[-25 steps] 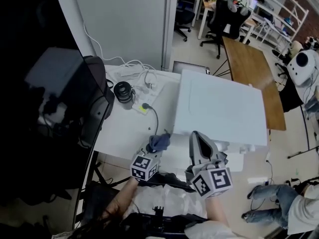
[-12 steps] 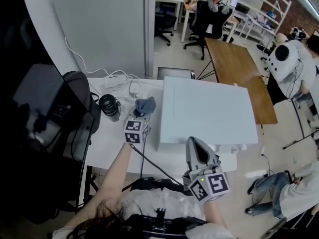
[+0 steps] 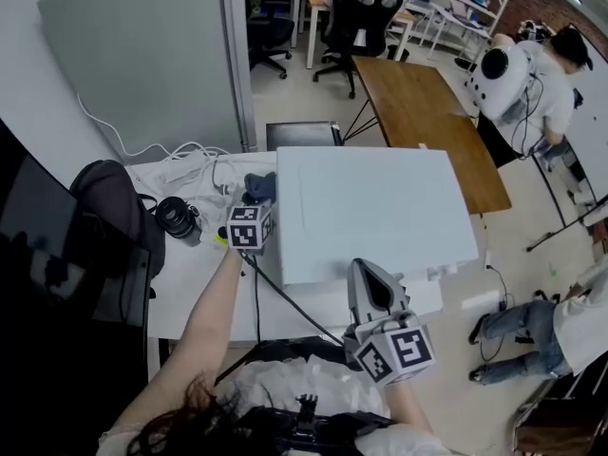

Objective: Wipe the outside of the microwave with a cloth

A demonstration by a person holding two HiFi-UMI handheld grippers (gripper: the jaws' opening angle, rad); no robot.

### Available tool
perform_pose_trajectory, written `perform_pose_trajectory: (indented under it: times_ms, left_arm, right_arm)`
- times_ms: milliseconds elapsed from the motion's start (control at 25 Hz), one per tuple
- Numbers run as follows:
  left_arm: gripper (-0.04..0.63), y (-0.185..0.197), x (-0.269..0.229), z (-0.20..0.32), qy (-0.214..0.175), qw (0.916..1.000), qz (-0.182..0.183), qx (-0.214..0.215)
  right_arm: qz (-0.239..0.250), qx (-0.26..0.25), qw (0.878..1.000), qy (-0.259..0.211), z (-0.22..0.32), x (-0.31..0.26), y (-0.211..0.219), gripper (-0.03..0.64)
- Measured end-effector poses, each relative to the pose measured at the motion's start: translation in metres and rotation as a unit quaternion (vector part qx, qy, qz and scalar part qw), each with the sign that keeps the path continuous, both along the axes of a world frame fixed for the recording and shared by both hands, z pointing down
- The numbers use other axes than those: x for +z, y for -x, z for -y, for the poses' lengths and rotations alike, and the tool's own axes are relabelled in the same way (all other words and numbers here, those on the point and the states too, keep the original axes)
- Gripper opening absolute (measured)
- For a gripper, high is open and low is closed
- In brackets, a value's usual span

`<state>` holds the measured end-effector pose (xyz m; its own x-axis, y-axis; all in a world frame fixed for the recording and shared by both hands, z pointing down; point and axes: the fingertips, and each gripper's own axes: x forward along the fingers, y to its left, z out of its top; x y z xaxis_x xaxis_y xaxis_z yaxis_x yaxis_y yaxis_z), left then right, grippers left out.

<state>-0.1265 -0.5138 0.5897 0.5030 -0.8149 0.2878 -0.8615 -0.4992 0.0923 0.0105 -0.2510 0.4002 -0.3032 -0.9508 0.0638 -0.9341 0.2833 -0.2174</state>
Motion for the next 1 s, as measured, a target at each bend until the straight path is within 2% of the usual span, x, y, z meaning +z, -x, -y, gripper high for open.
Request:
perform_pose_trajectory:
  times_ms: [80, 200, 440, 760, 1000]
  left_arm:
    - [0.046, 0.001, 0.001, -0.005, 0.001, 1.0, -0.004, 0.006]
    - [0.046, 0.001, -0.009, -0.023, -0.017, 0.9995, -0.011, 0.024]
    - [0.046, 0.006, -0.026, -0.094, -0.047, 0.9976, -0.014, 0.048]
    - [0.046, 0.012, -0.027, -0.194, -0.031, 0.9985, -0.037, 0.028]
    - [0.046, 0.015, -0.024, -0.247, -0.012, 0.9983, -0.054, 0.018]
  right_arm:
    - [0.0, 0.003, 1.0, 0.001, 0.001, 0.002, -0.001, 0.015]
    - [0.003, 0.005, 1.0, 0.001, 0.003, 0.004, -0.001, 0.015]
    - [0.004, -0.009, 1.0, 0.004, 0.008, 0.008, 0.008, 0.015]
    - [0.011, -0.025, 1.0, 0.009, -0.001, 0.012, 0.011, 0.015]
    - [0.015, -0.027, 0.999, 0.008, -0.02, 0.012, 0.009, 0.015]
